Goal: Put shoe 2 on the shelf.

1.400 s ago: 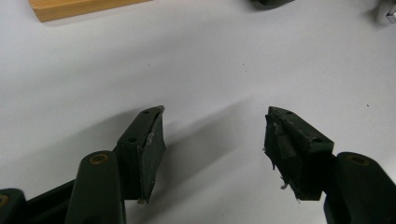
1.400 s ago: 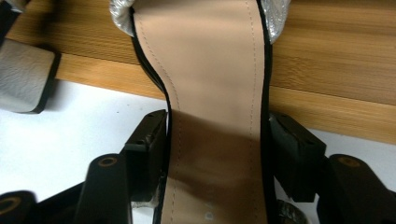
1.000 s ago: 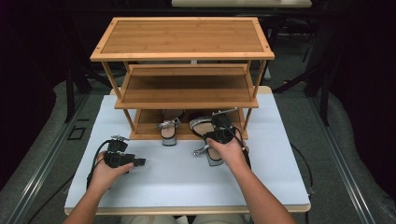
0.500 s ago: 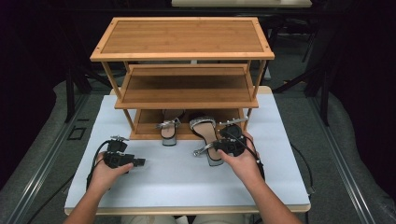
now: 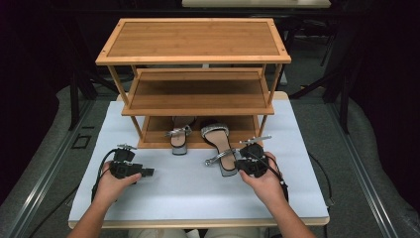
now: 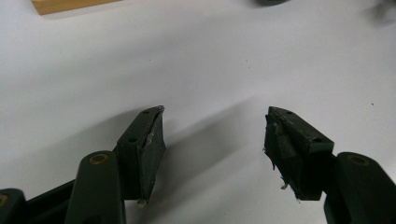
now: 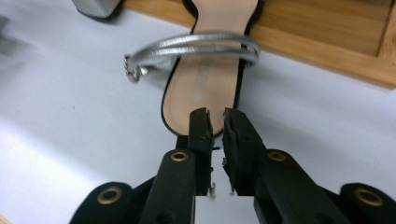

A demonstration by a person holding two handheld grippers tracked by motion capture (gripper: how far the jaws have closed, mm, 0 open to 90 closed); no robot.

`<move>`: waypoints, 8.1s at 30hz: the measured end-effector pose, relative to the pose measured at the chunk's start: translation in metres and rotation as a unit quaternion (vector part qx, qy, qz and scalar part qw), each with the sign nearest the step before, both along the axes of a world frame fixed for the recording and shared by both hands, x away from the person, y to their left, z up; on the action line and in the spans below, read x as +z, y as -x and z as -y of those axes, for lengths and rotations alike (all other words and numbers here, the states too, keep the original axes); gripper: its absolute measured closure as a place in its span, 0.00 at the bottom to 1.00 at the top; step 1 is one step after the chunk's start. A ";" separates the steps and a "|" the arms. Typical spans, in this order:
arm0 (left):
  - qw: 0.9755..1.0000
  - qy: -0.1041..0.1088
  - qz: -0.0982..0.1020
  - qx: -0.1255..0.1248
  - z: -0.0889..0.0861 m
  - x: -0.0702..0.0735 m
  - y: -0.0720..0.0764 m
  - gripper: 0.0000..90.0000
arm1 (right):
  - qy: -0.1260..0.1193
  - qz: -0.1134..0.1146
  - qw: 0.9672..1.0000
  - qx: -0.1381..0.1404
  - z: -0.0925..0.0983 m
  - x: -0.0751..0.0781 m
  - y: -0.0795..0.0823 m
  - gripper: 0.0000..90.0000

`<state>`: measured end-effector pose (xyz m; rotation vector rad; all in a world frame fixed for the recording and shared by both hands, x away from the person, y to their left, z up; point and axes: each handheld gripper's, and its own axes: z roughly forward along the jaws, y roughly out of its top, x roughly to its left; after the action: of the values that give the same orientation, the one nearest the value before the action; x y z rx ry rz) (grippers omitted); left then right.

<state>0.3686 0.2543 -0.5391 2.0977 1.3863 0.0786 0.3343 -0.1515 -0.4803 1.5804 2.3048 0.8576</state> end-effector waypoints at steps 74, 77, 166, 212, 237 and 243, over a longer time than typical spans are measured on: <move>1.000 -0.009 0.016 -0.005 0.004 0.001 0.000 0.44 | -0.045 -0.019 0.999 0.000 -0.044 -0.015 -0.068 1.00; 1.000 -0.006 0.020 -0.007 0.005 0.003 0.000 0.47 | -0.054 -0.021 0.998 0.003 -0.046 -0.016 -0.072 1.00; 0.999 -0.006 0.048 -0.009 0.073 0.024 -0.061 1.00 | -0.051 -0.008 0.998 -0.025 -0.034 -0.029 -0.077 0.93; 0.999 0.009 0.049 -0.017 0.073 0.029 -0.056 0.99 | -0.056 -0.008 0.998 0.000 -0.044 -0.026 -0.072 0.93; 0.997 0.033 0.064 -0.006 0.015 0.026 -0.005 0.93 | -0.070 0.027 0.997 -0.036 0.022 -0.029 -0.014 0.92; 0.998 0.025 0.064 -0.004 0.005 0.020 0.008 0.93 | -0.080 0.031 0.995 -0.043 0.029 -0.037 0.001 0.92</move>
<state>0.3609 0.2490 -0.5186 2.0207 1.2912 0.1709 0.3335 -0.1803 -0.5177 1.6793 2.1556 1.0764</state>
